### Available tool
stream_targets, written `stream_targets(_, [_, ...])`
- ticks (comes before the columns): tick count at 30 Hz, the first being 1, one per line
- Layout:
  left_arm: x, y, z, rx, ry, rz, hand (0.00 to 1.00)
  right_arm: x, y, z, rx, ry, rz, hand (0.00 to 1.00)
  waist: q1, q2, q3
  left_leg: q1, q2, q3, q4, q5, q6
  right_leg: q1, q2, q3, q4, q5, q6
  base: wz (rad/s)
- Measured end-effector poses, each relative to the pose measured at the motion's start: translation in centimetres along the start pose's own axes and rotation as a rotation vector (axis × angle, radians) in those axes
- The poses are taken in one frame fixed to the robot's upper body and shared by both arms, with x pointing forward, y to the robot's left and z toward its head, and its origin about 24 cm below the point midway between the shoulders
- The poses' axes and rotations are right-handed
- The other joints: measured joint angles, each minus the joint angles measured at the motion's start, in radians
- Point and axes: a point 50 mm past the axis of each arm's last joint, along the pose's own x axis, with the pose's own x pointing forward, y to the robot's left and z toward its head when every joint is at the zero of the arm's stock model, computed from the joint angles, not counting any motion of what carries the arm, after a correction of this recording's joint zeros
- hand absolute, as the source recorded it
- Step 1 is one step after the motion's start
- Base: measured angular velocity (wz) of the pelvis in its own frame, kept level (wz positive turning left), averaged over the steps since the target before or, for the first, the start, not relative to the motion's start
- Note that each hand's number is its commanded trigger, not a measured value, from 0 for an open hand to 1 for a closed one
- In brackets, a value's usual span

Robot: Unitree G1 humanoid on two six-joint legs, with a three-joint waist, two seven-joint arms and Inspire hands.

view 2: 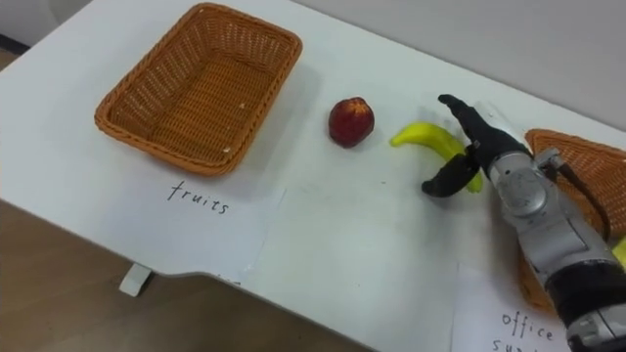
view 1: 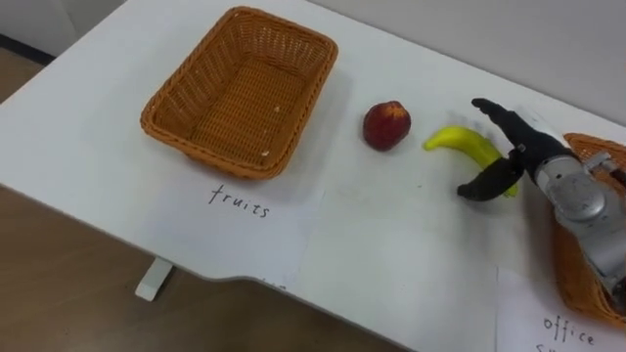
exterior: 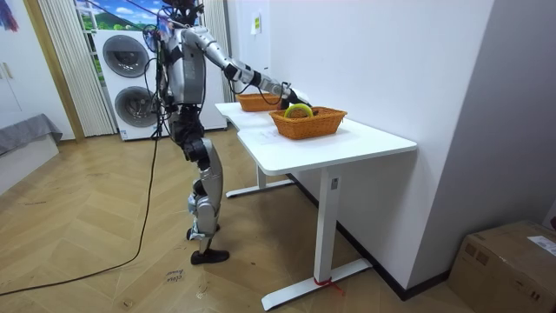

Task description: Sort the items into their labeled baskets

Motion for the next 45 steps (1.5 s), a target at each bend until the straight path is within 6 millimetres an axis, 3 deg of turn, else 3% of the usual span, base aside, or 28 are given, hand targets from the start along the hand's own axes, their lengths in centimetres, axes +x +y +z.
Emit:
stream_targets(6, [0.1,-0.1,0.7,0.011,-0.021,-0.009,0.00,0.5,-0.8,0.1,0.012,0.017,-0.010,0.00,-0.002,-0.001,0.0004,-0.029,0.002,0.000,0.027,0.000,0.000,-0.022,-0.002,-0.018,0.003,0.002,-0.003,0.02])
stream_targets(12, [0.1,-0.3,1.0,0.008,-0.029,-0.016,0.00,0.6,-1.1,0.0,0.014,0.031,-0.019,0.00,-0.002,0.007,0.0066,-0.054,0.010,-0.001,0.032,0.001,-0.003,-0.041,0.000,-0.042,0.007,0.008,-0.013,0.00])
stream_targets(32, [0.3,-0.2,1.9,-0.011,-0.045,-0.032,0.00,0.7,-1.5,-0.5,0.012,0.060,-0.040,0.00,-0.001,0.017,0.0097,-0.090,0.013,0.000,0.045,0.016,-0.010,-0.088,-0.001,-0.039,0.034,0.016,-0.027,-0.01])
stream_targets(45, [0.6,0.7,2.1,-0.043,-0.050,-0.035,0.00,0.6,-0.5,-0.7,-0.025,0.066,0.139,0.00,0.015,0.016,0.0069,-0.090,0.015,0.000,0.049,0.023,-0.014,-0.090,0.000,-0.038,0.032,0.014,-0.035,0.00])
